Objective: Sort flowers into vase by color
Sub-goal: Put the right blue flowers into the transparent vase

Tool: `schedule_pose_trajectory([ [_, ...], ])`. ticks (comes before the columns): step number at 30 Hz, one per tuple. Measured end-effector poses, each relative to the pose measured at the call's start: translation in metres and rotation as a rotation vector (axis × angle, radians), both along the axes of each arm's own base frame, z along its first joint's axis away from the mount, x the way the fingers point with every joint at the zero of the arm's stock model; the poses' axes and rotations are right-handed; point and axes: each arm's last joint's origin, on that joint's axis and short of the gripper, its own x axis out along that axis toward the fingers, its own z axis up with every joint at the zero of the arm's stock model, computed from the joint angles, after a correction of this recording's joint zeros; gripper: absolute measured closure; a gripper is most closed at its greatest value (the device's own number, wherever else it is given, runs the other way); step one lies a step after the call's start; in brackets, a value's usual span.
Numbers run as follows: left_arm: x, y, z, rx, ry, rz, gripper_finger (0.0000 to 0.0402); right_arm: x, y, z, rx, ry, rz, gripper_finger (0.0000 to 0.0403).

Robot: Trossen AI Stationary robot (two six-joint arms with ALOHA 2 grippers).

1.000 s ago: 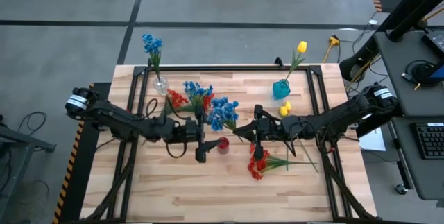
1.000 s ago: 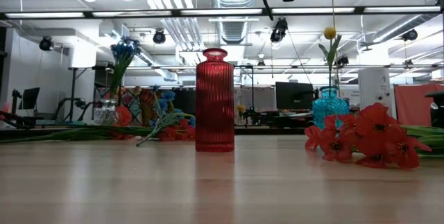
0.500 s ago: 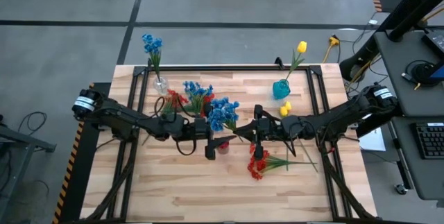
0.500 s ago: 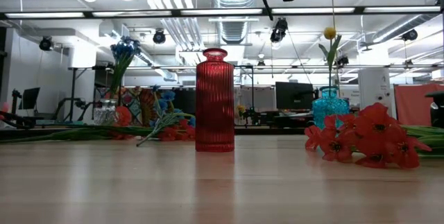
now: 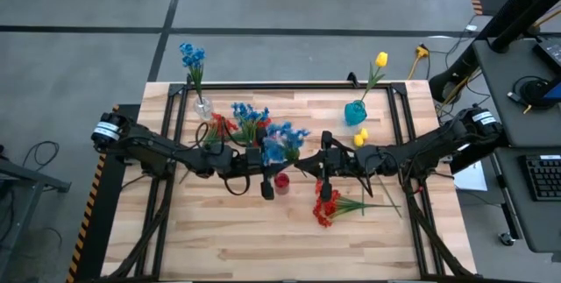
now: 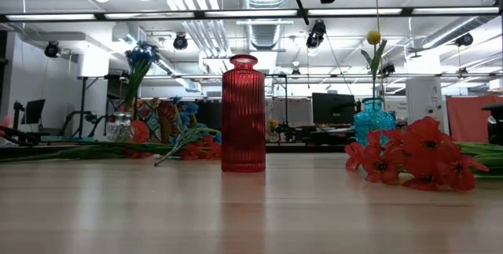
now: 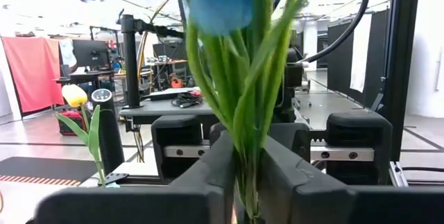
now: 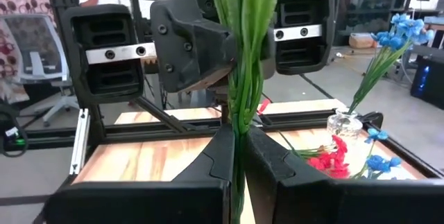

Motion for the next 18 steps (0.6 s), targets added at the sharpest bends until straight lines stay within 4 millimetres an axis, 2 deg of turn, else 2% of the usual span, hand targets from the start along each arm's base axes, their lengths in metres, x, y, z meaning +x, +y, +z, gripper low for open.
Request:
schedule_pose_trajectory([
  [4, 0.0, -0.0001, 0.0, -0.001, 0.0, 0.0, 0.0396, 0.0, 0.0, 0.0, 0.012, 0.0, 0.0, 0.0355],
  [11, 0.0, 0.0005, -0.0005, -0.001, 0.003, 0.01, 0.0387, -0.0001, 0.0004, -0.0009, 0.029, 0.008, 0.007, 0.0265],
  [18, -0.0004, 0.0006, 0.0, -0.001, 0.001, 0.01, 0.0387, -0.0045, -0.0008, 0.0024, 0.028, 0.023, 0.008, 0.0219],
])
